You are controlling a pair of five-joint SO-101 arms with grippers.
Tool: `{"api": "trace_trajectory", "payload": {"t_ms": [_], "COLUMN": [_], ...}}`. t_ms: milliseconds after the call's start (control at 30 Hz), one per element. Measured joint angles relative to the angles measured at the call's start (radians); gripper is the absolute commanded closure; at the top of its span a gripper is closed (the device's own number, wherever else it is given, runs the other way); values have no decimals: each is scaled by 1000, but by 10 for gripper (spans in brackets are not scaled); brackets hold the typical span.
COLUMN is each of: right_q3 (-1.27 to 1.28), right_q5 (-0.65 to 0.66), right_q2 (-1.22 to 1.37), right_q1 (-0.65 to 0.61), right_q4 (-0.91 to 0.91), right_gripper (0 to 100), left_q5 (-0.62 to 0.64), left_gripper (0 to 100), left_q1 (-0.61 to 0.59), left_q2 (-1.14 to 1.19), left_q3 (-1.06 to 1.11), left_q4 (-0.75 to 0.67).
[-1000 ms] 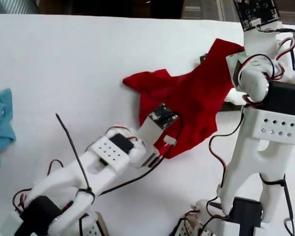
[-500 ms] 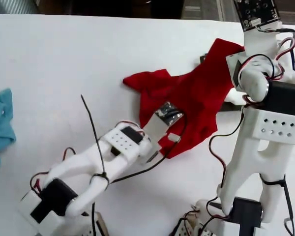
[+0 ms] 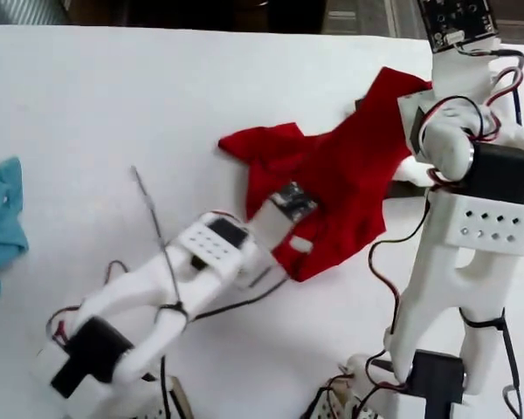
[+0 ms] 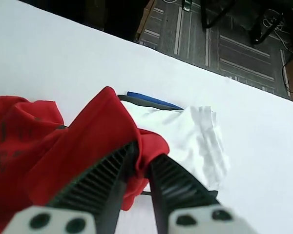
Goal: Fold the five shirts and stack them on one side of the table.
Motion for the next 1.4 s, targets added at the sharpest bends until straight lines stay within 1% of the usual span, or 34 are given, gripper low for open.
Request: {"api": "trace_trajectory", "payload": {"t_ms": [133, 267, 333, 400, 467, 600, 700, 767, 867, 1000, 1133, 1233, 1300, 1400], "right_q3": [0, 0, 2, -14, -66, -206, -290, -333, -365, -368, -310, -207, -110, 40], "right_q5": [-98, -201, -227, -238, -241, -241, -241, -241, -241, -247, -247, -247, -247, -245], "right_q2": [37, 103, 110, 110, 110, 109, 109, 109, 107, 110, 109, 109, 109, 112], "right_q1": [-55, -138, -196, -256, -302, -367, -377, -374, -377, -399, -453, -468, -470, -468], "right_q4": [-58, -141, -201, -262, -282, -259, -232, -224, -201, -100, 25, 94, 109, 123], "right_gripper": [978, 978, 978, 978, 978, 978, 978, 978, 978, 978, 978, 978, 978, 978], "left_q5": [-127, -273, -330, -374, -397, -462, -509, -531, -554, -554, -588, -609, -615, -666], "left_gripper": [972, 972, 972, 972, 972, 972, 972, 972, 972, 972, 972, 972, 972, 972], "left_q1": [-166, -347, -419, -482, -548, -663, -733, -770, -789, -792, -792, -796, -824, -876], "left_q2": [-169, -362, -420, -445, -454, -454, -463, -468, -474, -474, -474, -476, -480, -480], "left_q3": [-15, -110, -176, -249, -330, -502, -628, -709, -818, -893, -898, -884, -845, -735], "left_q4": [107, 247, 311, 370, 425, 526, 586, 620, 664, 723, 799, 842, 845, 845]}}
